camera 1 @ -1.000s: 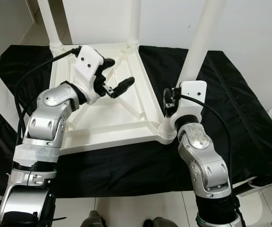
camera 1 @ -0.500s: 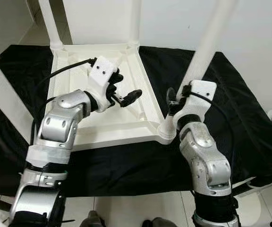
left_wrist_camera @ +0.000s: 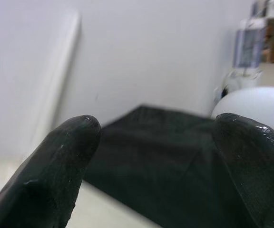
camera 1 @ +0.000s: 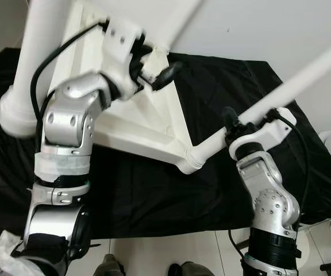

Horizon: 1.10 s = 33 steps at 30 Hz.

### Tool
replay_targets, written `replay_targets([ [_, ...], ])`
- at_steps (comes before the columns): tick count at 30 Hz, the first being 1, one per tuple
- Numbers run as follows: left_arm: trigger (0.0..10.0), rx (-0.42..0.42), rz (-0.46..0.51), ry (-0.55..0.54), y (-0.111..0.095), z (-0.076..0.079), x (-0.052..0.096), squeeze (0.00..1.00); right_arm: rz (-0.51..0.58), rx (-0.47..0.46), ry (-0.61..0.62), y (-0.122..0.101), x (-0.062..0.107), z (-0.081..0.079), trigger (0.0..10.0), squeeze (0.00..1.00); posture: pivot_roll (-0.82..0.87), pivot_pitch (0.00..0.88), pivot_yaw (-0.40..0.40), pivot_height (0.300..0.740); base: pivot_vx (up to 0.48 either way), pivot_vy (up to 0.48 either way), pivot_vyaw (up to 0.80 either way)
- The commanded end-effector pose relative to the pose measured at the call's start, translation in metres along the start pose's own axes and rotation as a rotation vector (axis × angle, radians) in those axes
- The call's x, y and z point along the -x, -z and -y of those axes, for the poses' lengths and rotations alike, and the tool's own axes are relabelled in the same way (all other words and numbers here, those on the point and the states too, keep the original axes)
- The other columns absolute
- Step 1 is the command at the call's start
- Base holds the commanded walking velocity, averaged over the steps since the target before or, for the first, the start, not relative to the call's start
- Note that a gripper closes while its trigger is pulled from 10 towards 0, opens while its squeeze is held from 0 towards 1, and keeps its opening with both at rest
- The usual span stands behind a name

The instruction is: Building children table

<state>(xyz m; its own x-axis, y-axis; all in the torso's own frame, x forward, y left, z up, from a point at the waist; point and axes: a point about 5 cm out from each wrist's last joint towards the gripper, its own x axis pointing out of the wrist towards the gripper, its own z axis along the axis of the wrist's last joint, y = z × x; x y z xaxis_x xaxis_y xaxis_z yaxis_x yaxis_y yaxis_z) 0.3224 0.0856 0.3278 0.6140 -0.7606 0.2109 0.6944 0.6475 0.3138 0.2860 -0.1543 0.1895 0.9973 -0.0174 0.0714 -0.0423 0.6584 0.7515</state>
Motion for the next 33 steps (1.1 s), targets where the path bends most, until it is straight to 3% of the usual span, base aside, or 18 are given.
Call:
replay_targets([
  [1,10.0,-0.011,0.041,-0.286,-0.013,-0.008,-0.003,0.00,-0.093,-0.459,0.018,0.054,0.008,-0.011,10.0,0.00,0.01,0.097,-0.043,0.740,0.000,0.000,0.00],
  [3,10.0,0.017,0.028,-0.221,-0.013,0.000,-0.008,0.00,-0.103,-0.498,0.014,0.058,0.007,-0.007,10.0,0.00,0.02,0.115,-0.050,0.740,0.000,0.000,0.00],
  [4,10.0,0.127,0.043,-0.128,-0.015,0.009,-0.016,0.00,-0.122,-0.514,0.005,0.063,0.006,-0.003,10.0,0.00,0.02,0.120,-0.057,0.740,0.000,0.000,0.00],
  [5,10.0,0.127,0.043,-0.128,-0.015,0.009,-0.016,0.00,-0.122,-0.514,0.005,0.063,0.006,-0.003,10.0,0.00,0.02,0.120,-0.057,0.740,0.000,0.000,0.00],
  [7,10.0,0.330,-0.040,0.065,-0.007,0.030,-0.033,0.00,-0.167,-0.507,-0.010,0.071,0.004,0.001,10.0,0.00,0.03,0.125,-0.057,0.740,0.000,0.000,0.00],
  [9,10.0,0.330,-0.040,0.065,-0.007,0.030,-0.033,0.00,-0.167,-0.507,-0.010,0.071,0.004,0.001,10.0,0.00,0.03,0.125,-0.057,0.740,0.000,0.000,0.00],
  [10,10.0,0.301,-0.107,0.111,0.000,0.041,-0.045,0.00,-0.195,-0.487,-0.015,0.075,0.003,0.001,10.0,0.00,0.03,0.130,-0.061,0.740,0.000,0.000,0.00],
  [11,10.0,0.301,-0.107,0.111,0.000,0.041,-0.045,0.00,-0.195,-0.487,-0.015,0.075,0.003,0.001,10.0,0.00,0.03,0.130,-0.061,0.740,0.000,0.000,0.00],
  [13,10.0,0.252,-0.163,0.165,0.009,0.060,-0.059,0.00,-0.233,-0.471,-0.037,0.082,0.000,-0.001,10.0,0.00,0.03,0.142,-0.055,0.740,0.000,0.000,0.00],
  [14,10.0,0.328,-0.177,0.278,0.013,0.083,-0.063,0.00,-0.238,-0.518,-0.080,0.086,-0.002,-0.002,10.0,0.00,0.02,0.147,-0.053,0.740,0.000,0.000,0.00],
  [15,10.0,0.328,-0.177,0.278,0.013,0.083,-0.063,0.00,-0.238,-0.518,-0.080,0.086,-0.002,-0.002,10.0,0.00,0.02,0.147,-0.053,0.740,0.000,0.000,0.00],
  [17,10.0,0.400,-0.203,0.449,0.016,0.112,-0.058,0.00,-0.240,-0.587,-0.112,0.092,-0.005,0.002,10.0,0.00,0.02,0.155,-0.047,0.740,0.000,0.000,0.00],
  [18,10.0,0.400,-0.203,0.449,0.016,0.112,-0.058,0.00,-0.240,-0.587,-0.112,0.092,-0.005,0.002,10.0,0.00,0.02,0.155,-0.047,0.740,0.000,0.000,0.00],
  [19,10.0,0.482,-0.240,0.509,0.023,0.124,-0.053,0.00,-0.231,-0.614,-0.112,0.095,-0.005,0.010,10.0,0.00,0.03,0.160,-0.045,0.740,0.000,0.000,0.00],
  [20,10.0,0.482,-0.240,0.509,0.023,0.124,-0.053,0.00,-0.231,-0.614,-0.112,0.095,-0.005,0.010,10.0,0.00,0.03,0.160,-0.045,0.740,0.000,0.000,0.00],
  [23,10.0,0.635,-0.342,0.522,0.047,0.145,-0.043,0.00,-0.200,-0.686,-0.093,0.098,-0.005,0.031,10.0,0.00,0.03,0.166,-0.045,0.740,0.000,0.000,0.00],
  [30,10.0,0.632,-0.356,0.463,0.062,0.150,-0.032,0.00,-0.184,-0.725,-0.081,0.102,-0.003,0.046,10.0,0.00,0.04,0.180,-0.038,0.740,0.000,0.000,0.00],
  [33,10.0,0.578,-0.362,0.427,0.072,0.149,-0.020,0.00,-0.196,-0.750,-0.084,0.109,0.000,0.054,10.0,0.00,0.06,0.184,-0.037,0.740,0.000,0.000,0.00],
])
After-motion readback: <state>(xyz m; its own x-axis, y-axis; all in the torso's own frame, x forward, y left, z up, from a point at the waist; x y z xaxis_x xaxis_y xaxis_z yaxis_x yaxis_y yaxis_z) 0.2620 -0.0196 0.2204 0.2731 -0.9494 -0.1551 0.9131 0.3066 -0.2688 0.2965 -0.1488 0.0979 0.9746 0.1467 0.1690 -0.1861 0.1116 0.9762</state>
